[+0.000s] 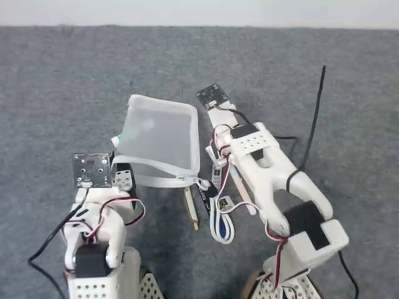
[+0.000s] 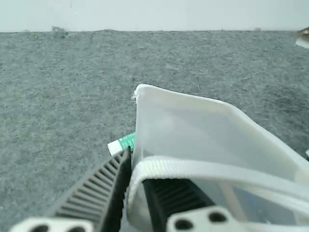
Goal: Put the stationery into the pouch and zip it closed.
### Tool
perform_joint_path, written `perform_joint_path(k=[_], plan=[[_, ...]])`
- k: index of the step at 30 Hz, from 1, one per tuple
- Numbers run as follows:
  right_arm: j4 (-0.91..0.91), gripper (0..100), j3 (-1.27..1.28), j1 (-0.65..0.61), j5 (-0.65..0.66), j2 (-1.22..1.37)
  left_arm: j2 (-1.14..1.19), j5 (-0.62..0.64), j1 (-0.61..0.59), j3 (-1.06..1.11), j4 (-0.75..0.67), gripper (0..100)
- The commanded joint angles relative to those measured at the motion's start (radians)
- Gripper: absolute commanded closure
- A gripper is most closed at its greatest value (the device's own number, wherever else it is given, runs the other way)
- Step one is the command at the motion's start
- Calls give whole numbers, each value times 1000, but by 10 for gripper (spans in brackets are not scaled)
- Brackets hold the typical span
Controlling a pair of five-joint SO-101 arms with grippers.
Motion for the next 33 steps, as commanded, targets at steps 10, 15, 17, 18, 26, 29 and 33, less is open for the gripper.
perform_joint_path(k=[10,15,17,18,26,29,33], plan=[[-16,898,-57,-4,-3,22,-14,25,-6,-70,3,989],[21,910,-126,-1,-3,125,-14,25,-5,-70,3,989],[61,910,-167,13,-3,165,-14,25,-5,-68,3,989],[85,910,-189,19,-3,180,-14,25,-5,-67,3,989],[225,915,-301,59,-3,268,-14,25,-6,-67,3,989],[251,915,-301,70,-3,268,-14,25,-6,-67,3,989],[295,913,-301,74,-3,269,-14,25,-6,-67,3,989]])
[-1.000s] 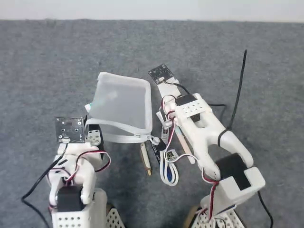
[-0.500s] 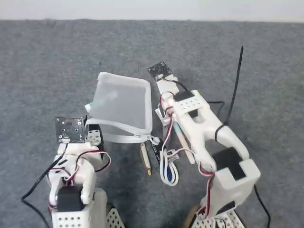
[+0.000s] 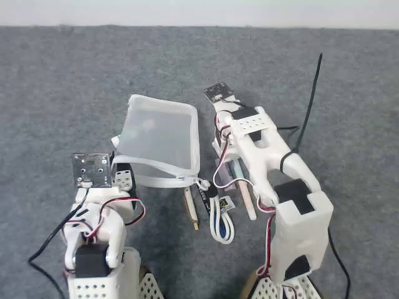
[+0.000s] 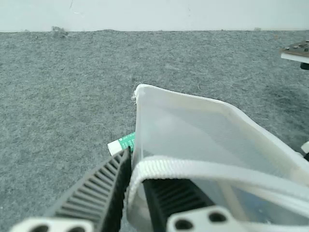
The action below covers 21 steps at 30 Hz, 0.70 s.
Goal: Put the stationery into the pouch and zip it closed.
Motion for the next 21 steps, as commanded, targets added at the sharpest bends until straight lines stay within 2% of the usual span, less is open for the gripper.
perform_joint_path(k=[1,4,7,15,21], plan=[[51,915,-15,10,2,7,-14,25,-6,-67,3,988],[58,928,-12,10,52,8,-14,25,-6,-67,3,988],[82,998,-12,8,112,-2,-15,25,-6,-67,3,988],[197,993,2,10,109,-113,-15,21,-8,-67,3,988],[197,992,129,10,109,-295,-15,15,-5,-71,-6,988]])
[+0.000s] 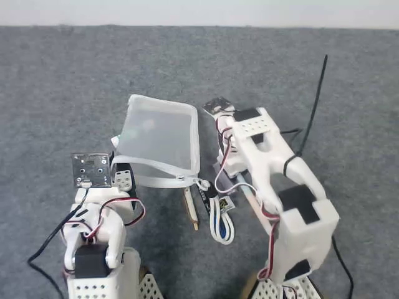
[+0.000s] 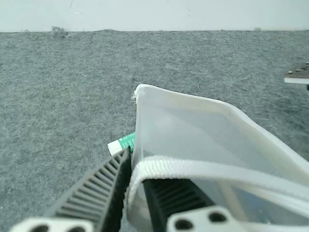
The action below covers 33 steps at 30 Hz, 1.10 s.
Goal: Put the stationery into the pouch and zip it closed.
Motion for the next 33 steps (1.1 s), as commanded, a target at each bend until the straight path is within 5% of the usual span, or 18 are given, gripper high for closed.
perform_joint_path(k=[1,12,16,33], plan=[[15,992,55,12,12,-203,-15,14,-6,-73,-18,988],[-4,992,308,12,8,-653,-8,-17,-5,-222,12,991],[-91,992,400,12,-92,-736,18,-17,-2,-303,11,991],[-274,993,506,119,-252,-817,799,78,55,-963,124,991]])
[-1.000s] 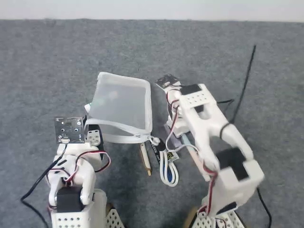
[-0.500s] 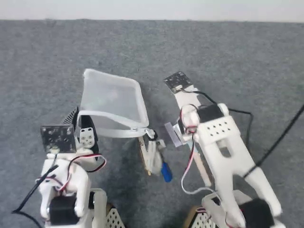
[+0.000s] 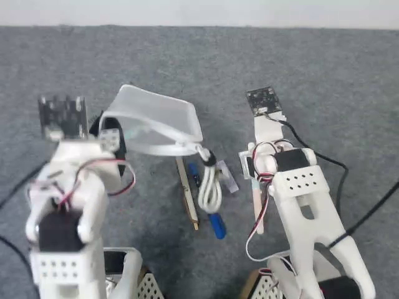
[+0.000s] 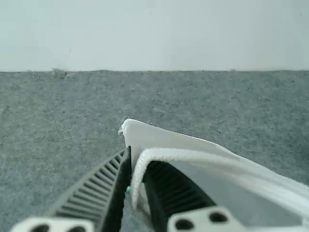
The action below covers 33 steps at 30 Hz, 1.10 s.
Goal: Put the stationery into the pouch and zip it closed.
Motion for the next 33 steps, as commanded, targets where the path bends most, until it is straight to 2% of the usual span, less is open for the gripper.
perform_joint_path(k=[1,8,17,23,33], plan=[[-25,993,-14,16,-29,-51,161,61,2,-186,8,991],[-21,993,-29,18,-29,-93,358,147,0,-298,37,991],[-33,993,-29,-2,-26,-395,506,212,-87,-354,26,991],[-56,993,-29,-114,-20,-541,546,242,-127,-354,5,991],[-208,993,-101,-311,-18,-648,571,256,-130,-348,8,991]])
